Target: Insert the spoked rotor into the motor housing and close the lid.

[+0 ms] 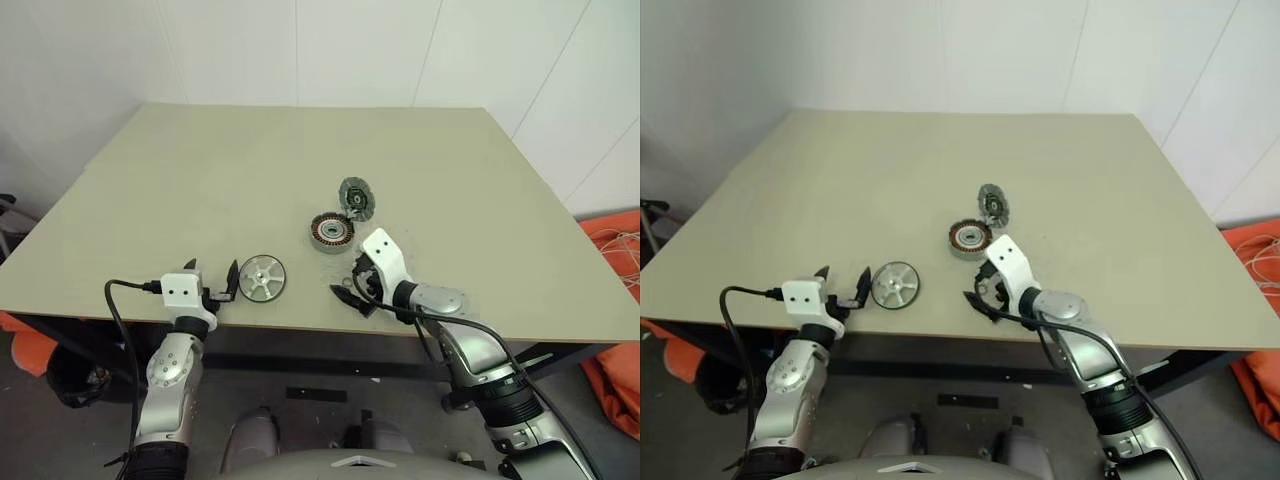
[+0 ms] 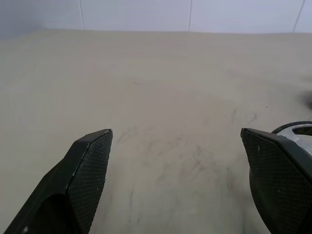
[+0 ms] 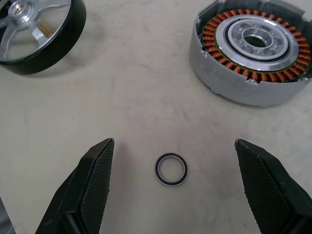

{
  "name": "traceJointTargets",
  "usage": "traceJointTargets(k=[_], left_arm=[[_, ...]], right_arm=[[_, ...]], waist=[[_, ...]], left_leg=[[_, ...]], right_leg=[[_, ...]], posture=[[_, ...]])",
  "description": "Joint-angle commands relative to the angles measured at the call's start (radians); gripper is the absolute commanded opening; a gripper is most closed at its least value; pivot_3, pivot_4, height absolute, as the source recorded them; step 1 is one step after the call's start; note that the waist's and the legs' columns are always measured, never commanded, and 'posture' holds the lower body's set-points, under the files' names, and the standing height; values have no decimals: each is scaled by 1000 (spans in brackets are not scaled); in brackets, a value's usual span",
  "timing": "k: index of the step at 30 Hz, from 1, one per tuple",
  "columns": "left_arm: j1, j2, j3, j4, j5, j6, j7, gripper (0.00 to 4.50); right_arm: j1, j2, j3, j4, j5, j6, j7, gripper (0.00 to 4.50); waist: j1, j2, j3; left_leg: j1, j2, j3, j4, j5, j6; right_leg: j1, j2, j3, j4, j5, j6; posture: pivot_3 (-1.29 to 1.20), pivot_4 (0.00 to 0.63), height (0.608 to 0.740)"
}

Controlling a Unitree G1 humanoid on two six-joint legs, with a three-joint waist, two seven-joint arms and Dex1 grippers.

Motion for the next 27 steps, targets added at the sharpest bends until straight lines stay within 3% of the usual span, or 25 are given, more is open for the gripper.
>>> traceJointTargets(k=[1,14,17,27], left_arm=[[3,2,-1,-54,7,-3,8,4471],[5,6,-6,-53,4,-2,8,4471],[5,6,-7,-51,4,-3,7,4500],[-7,9,-6,-37,1,-7,0,4500]], right_arm=[[-15,-8,9,2,-11,1,6,4500],[-13,-1,8,73,-12,-17,14,4500],[-11,3,6,75,-6,-16,17,3859],[-19,26,-5,77,5,-19,28,562]], waist=[[0,0,0],[0,0,0],[0,0,0],[-1,-1,0]], left_leg=[[0,0,0,0,0,0],[2,0,0,1,0,0],[4,0,0,1,0,0],[4,0,0,0,0,0]], right_leg=[[0,0,0,0,0,0],[2,0,0,0,-2,4],[3,0,0,0,-3,5],[4,0,0,0,-2,3]], posture=[[0,0,740],[0,0,740],[0,0,740],[0,0,740]])
